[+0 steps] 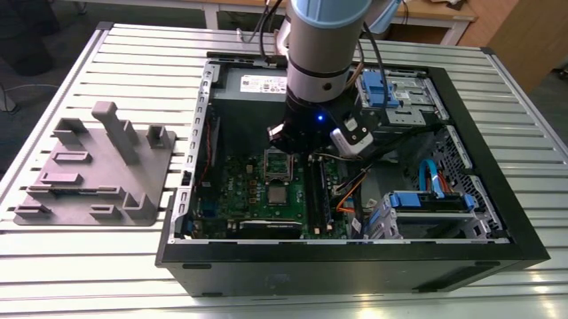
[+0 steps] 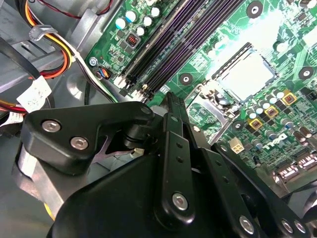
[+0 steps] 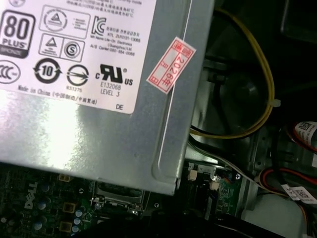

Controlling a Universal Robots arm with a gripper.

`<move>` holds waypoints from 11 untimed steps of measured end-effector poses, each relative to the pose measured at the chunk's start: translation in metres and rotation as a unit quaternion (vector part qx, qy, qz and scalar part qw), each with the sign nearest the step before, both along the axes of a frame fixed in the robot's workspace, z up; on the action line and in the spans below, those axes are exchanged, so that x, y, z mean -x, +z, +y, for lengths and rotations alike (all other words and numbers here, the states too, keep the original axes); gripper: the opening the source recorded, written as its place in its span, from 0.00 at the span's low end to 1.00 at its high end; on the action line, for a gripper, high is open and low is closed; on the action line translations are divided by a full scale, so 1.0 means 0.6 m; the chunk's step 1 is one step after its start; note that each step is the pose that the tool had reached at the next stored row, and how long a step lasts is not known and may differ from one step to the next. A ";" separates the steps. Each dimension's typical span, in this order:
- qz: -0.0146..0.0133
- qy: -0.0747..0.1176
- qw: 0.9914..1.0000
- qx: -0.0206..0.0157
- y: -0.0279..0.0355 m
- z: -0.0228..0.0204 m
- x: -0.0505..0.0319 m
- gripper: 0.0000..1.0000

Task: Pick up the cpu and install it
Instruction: 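Close the cpu cover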

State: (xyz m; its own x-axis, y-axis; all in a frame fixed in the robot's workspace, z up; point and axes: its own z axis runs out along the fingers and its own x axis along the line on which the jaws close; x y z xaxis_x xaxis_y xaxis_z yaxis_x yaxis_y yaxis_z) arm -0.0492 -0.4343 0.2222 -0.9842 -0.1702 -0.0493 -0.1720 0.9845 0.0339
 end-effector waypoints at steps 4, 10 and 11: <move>0.000 0.000 1.000 0.000 -0.004 0.0058 -0.002 0.11; 0.000 0.002 1.000 0.000 -0.012 0.0153 -0.004 0.11; 0.000 0.002 1.000 -0.001 -0.013 0.0172 -0.004 0.11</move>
